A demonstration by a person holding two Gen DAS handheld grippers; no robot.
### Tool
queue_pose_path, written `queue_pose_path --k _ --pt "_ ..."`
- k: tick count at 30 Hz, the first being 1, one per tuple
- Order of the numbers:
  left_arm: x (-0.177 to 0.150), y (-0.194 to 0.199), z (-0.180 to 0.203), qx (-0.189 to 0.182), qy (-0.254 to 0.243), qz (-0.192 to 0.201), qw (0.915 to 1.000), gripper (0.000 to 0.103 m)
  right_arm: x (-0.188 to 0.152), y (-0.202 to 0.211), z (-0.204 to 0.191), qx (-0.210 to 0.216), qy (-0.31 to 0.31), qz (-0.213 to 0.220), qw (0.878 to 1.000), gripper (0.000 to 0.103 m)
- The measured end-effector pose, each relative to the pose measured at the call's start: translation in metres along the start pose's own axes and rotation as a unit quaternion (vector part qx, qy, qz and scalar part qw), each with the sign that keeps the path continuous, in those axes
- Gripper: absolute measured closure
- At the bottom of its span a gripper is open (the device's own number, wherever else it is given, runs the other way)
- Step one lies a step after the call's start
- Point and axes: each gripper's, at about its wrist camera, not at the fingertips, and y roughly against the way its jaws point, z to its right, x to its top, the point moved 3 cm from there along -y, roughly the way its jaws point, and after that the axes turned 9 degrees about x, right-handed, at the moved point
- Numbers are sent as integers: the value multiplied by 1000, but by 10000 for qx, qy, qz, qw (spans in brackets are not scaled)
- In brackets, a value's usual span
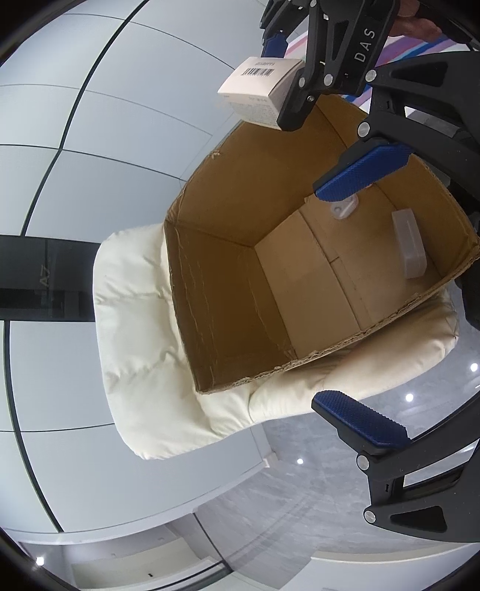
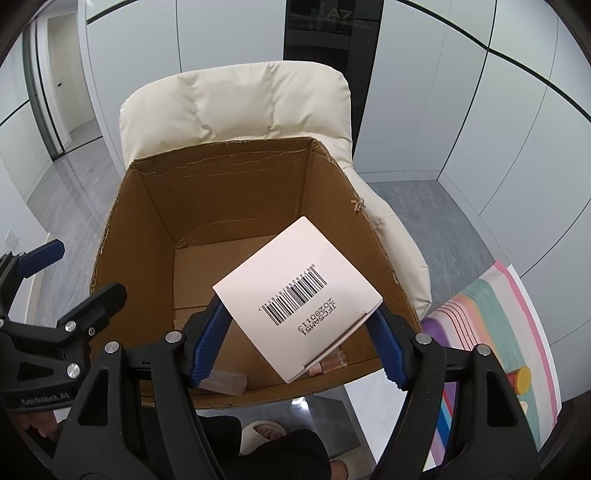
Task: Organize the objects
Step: 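Open the left tool over the cardboard box while the right tool releases the cream box inside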
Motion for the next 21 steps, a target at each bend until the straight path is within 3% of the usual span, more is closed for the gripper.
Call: queue_pose_path --k 2,5,12,14,21 --pt "0 0 1 4 -10 4 10000 0 0 0 3 -27 -38 -25 10000 27" --pt "0 -1 6 3 -51 -1 10000 0 -1 4 9 -22 -149 44 9999 15" --pt "0 -3 22 -22 -151 -4 9999 0 -9 16 24 -141 -181 119 9997 7" --pt "0 -2 27 -22 -173 3 9998 0 -11 21 31 -209 -231 159 9994 0" --pt "1 -2 48 -111 -230 44 9997 0 -20 36 56 -385 -411 252 9981 0"
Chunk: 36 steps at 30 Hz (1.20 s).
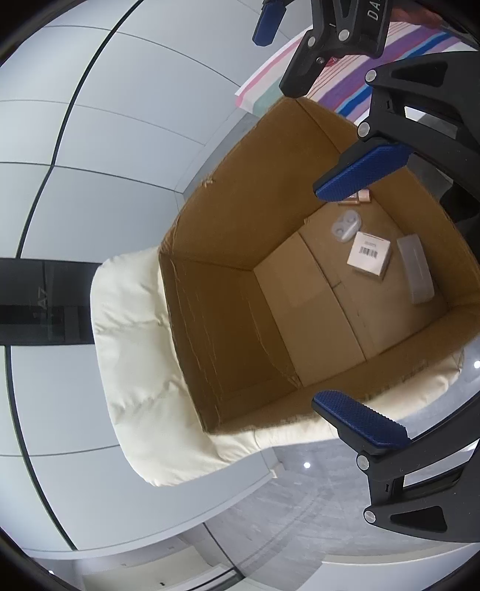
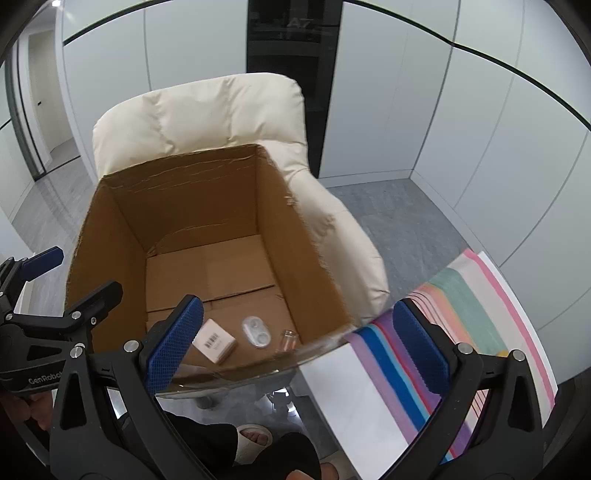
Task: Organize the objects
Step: 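Open the left tool over the cardboard box while the right tool releases the cream box inside, then move both open tools back over the table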
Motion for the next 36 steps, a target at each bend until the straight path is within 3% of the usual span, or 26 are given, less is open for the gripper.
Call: queue_pose_path --k 10,23,36 --pt "-3 0 49 -251 -331 131 9990 0 -20 21 48 -292 -262 7 9992 0" --pt "-19 6 107 -605 -604 153 9962 0 -51 58 111 -970 -497 81 9940 0" --pt "-34 18 170 -814 -1113 273 9901 0 -81 86 150 -1195 -782 138 9897 0"
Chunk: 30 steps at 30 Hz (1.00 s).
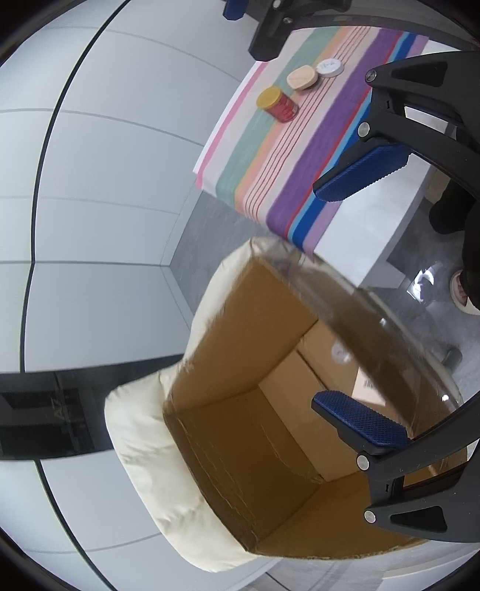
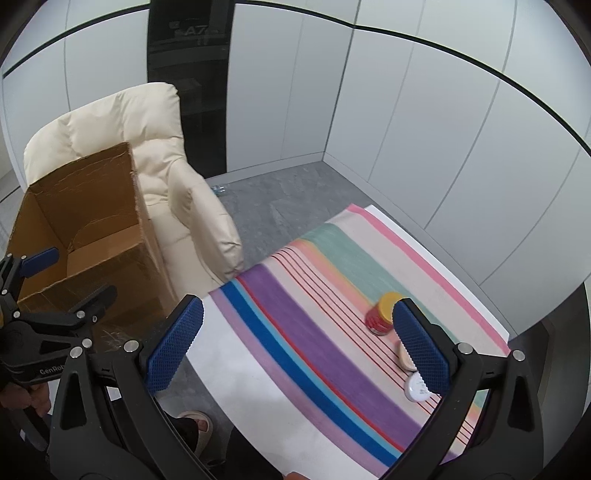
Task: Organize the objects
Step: 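Move both open tools back over the table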
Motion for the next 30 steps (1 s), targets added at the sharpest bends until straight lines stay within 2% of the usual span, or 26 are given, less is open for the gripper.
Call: queue_pose_path --k 7,16,30 --pt "-2 4 24 -91 -195 19 9998 0 -9 9 28 -61 -302 26 9995 0" --pt "0 6 51 -305 -304 -1 9991 0 -25 14 49 -338 -324 -55 9989 0" --pt "3 17 109 -589 -804 77 9950 0 -58 30 98 -745 -693 -116 9947 0"
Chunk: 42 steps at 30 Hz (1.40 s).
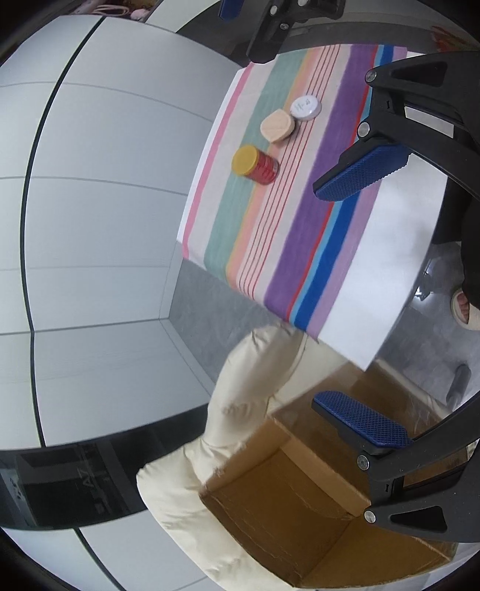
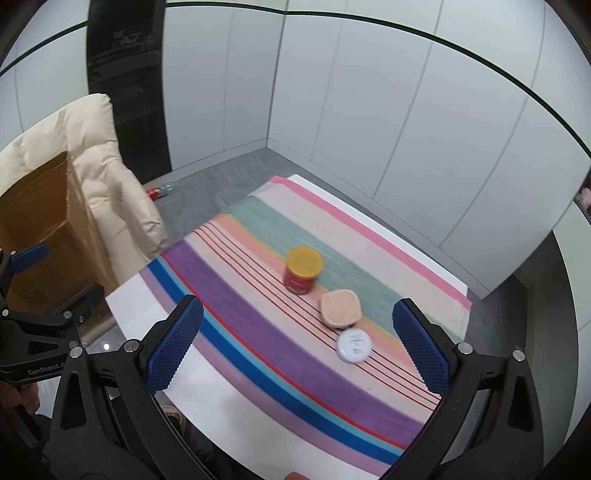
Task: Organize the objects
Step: 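Move both open tools back over the table, then grasp the red can with the left tool while the right tool grasps the white compact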
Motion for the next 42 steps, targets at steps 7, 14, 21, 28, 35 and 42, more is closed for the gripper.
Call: queue_pose_path --k 7,14,21,28,35,42 --pt "-2 -7 41 -130 -363 -123 9992 0 -20 4 32 -173 -237 -114 9995 0" --pt "-2 -7 81 -364 -680 -146 9969 0 -47 5 70 -414 -542 -277 9973 0" --pt "0 -10 130 -507 -848 -139 9950 0 -88 3 116 -600 -933 -553 9923 0" --pt "-10 -25 181 -690 -1189 -406 9897 0 -133 4 156 -468 -1624 -729 9829 0" --pt "-14 -64 208 -725 -1431 -698 9846 0 -155 -40 175 -447 -2081 -1036 9716 0" --pt "-20 -118 211 -830 -1348 -840 9838 1 -145 -93 161 -253 -1987 -1016 9745 0"
